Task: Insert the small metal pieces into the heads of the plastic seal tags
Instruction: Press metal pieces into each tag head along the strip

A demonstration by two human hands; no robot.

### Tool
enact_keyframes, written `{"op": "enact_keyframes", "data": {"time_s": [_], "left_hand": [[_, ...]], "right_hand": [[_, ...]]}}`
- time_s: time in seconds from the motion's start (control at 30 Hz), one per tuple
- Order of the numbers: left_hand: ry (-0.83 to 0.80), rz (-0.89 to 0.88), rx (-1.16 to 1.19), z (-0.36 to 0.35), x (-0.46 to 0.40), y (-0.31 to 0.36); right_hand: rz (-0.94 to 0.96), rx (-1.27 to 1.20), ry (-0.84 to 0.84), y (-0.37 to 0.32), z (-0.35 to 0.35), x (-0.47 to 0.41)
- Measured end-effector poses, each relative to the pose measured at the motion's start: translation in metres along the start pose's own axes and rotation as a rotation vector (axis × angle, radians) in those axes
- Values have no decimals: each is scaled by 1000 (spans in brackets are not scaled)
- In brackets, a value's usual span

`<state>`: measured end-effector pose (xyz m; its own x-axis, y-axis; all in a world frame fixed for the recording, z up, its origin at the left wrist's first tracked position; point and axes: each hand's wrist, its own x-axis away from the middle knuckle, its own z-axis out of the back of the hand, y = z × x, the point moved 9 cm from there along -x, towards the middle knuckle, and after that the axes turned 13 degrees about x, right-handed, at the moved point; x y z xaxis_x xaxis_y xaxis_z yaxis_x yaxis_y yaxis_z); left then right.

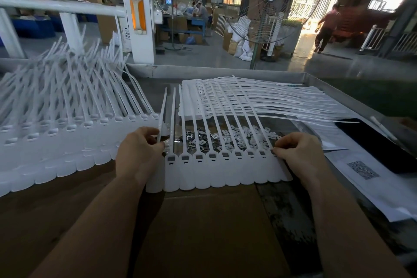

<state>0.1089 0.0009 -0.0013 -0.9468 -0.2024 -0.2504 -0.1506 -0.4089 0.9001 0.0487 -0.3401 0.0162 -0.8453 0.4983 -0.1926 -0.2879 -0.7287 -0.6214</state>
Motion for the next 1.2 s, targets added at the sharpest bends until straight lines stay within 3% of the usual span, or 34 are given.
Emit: {"op": "enact_keyframes", "data": {"time_s": [0.27,0.57,0.83,1.03,1.2], "left_hand": [[-6,1,10,-1,-1,-1],[-2,-4,12,-1,-2,0],[7,-6,-10,0,-3,0],[-1,-11,-16,-1,-1,1],[-5,10,0,-1,0,-1]], "right_hand": [[-222,-272,-4,20,-1,-3],[-132,-172,-21,9,-6,-1],[144,64,171,-27,-1,8],[472,220,98,-81,-24,21],[531,424,-29,-107,-51,16]]}}
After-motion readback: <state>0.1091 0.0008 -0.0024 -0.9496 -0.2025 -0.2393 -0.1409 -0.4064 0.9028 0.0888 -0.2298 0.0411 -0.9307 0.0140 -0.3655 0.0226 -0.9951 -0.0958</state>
